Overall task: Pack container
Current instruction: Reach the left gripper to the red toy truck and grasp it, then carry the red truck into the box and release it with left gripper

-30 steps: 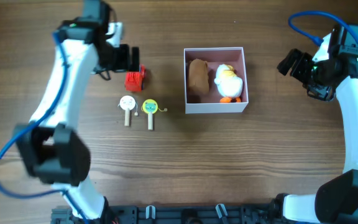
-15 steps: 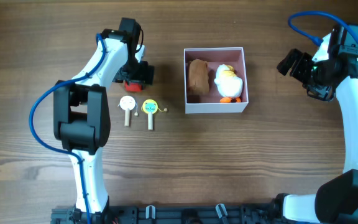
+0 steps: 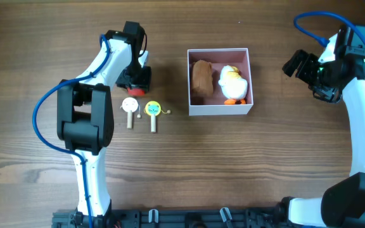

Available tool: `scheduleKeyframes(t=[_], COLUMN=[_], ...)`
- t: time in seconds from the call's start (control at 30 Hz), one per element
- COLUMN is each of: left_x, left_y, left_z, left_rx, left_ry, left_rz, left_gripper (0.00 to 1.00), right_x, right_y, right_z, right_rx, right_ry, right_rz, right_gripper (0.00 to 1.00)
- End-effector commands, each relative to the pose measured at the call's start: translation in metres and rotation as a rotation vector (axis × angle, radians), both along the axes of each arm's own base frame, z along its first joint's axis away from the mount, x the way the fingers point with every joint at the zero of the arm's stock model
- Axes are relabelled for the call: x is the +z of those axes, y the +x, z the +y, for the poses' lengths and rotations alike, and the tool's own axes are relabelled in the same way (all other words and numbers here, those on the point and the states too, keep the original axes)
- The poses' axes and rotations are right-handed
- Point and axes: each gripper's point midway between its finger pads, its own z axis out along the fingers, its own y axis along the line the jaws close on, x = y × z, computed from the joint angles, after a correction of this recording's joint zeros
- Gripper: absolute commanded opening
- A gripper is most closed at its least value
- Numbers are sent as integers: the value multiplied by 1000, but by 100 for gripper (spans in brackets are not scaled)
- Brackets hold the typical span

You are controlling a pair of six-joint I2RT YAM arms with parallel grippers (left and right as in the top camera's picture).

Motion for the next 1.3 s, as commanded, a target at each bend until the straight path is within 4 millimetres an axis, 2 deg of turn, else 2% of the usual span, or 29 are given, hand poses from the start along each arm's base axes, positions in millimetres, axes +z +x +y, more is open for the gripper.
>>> scheduleKeyframes(t=[0.0, 0.07, 0.13, 0.2, 0.27, 0.3, 0.37, 0.47, 0.5, 0.57, 0.63, 0.8, 0.93, 1.07, 1.23, 1.27], left_x=[63, 102, 148, 174, 189, 193, 187, 165, 154, 133, 114, 86, 79, 79, 79, 78], left_y=[13, 12, 5, -5, -18, -28, -52, -70, -73, -77, -79, -75, -64, -54, -59, -64], left_z=[-3, -15, -48, -80, -113, -136, -179, -204, -206, -208, -209, -210, -214, -215, -214, -212], left_rx=[-8, -37, -120, -226, -367, -472, -728, -949, -1014, -1114, -1208, -1364, -1352, -1329, -1307, -1313], left_ry=[-2, -16, -49, -75, -93, -102, -99, -76, -65, -59, -62, -49, -49, -49, -52, -50], left_rz=[-110, -169, -256, -318, -369, -388, -384, -334, -308, -253, -205, -149, -181, -213, -196, -172], left_gripper=[45, 40, 40, 36, 35, 35, 38, 29, 28, 37, 39, 40, 43, 42, 41, 38], right_x=[-4, -4, -4, -4, -4, -4, -4, -4, -4, -4, -4, -4, -4, -4, -4, -4], right_y=[0, 0, 0, 0, 0, 0, 0, 0, 0, 0, 0, 0, 0, 0, 0, 0], right_z=[3, 3, 3, 3, 3, 3, 3, 3, 3, 3, 3, 3, 3, 3, 3, 3], right_rx=[-6, -6, -5, -6, -6, -6, -6, -6, -6, -6, -6, -6, -6, -6, -6, -6], right_ry=[23, 23, 23, 23, 23, 23, 23, 23, 23, 23, 23, 23, 23, 23, 23, 23], right_rz=[11, 11, 11, 11, 11, 11, 11, 11, 11, 11, 11, 11, 11, 11, 11, 11], right_gripper=[100, 100, 100, 100, 100, 100, 100, 100, 100, 100, 100, 100, 100, 100, 100, 100])
